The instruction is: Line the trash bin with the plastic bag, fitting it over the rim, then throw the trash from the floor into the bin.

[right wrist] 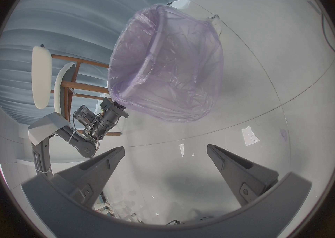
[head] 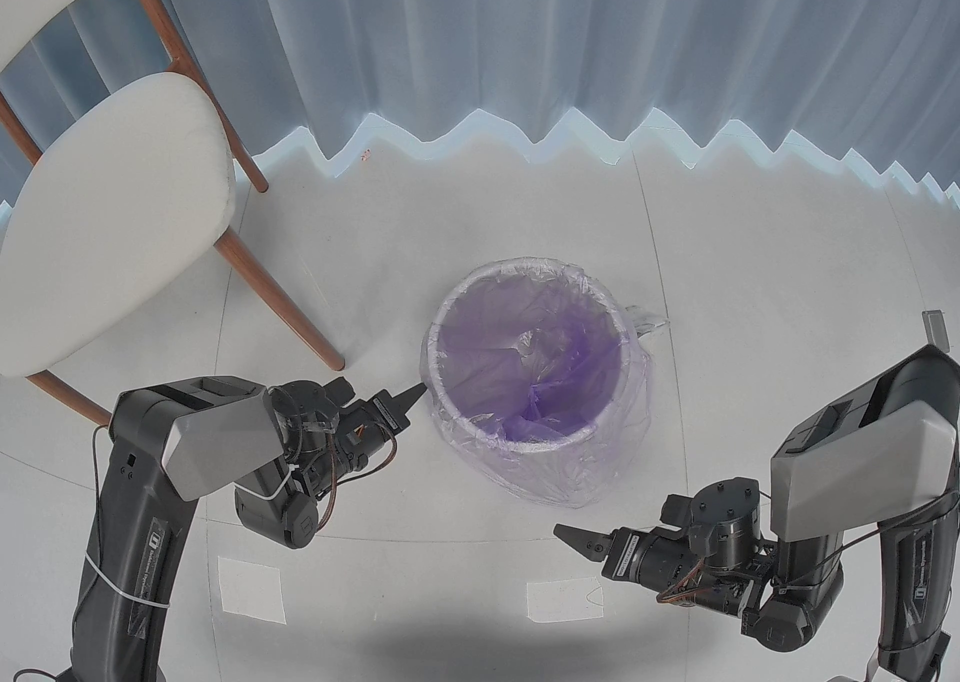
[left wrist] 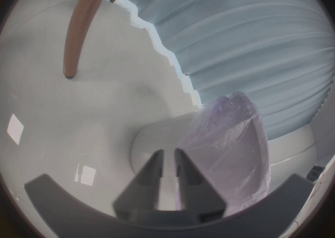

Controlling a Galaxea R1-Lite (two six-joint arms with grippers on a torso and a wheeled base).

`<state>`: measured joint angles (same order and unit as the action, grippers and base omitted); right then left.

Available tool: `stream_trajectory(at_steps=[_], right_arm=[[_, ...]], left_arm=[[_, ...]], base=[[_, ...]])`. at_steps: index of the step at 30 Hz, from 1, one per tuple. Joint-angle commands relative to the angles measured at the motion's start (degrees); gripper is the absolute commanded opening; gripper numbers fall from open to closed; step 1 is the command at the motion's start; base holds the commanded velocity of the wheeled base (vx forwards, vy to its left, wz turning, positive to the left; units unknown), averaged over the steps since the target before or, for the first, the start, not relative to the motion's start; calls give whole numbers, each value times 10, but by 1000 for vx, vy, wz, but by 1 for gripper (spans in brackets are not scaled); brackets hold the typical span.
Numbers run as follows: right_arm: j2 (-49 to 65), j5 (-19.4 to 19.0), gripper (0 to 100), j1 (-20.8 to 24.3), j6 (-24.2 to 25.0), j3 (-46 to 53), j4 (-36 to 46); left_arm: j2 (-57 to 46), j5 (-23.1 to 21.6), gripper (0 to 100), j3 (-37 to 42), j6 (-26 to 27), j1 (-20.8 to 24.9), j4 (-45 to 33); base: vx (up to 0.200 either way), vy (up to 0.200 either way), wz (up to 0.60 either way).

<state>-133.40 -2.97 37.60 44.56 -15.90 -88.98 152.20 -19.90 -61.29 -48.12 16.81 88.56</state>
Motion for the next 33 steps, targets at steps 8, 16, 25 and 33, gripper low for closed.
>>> stream_trajectory(at_steps=[8, 16, 25, 33], right_arm=[[-4, 0, 100, 0, 0, 0, -10], [-5, 1, 100, 0, -1, 0, -10], [20, 13, 100, -5, 16, -5, -10], [112, 10, 100, -40, 33, 0, -10]], left_arm=[[33, 9, 0, -12, 0, -4, -1], [36, 20, 0, -11, 1, -3, -1], [-28, 130, 0, 15, 2, -1, 0], [-190, 111, 0, 152, 3, 17, 0]], base=[[0, 0, 0], [0, 0, 0], [0, 0, 0], [0, 0, 0]])
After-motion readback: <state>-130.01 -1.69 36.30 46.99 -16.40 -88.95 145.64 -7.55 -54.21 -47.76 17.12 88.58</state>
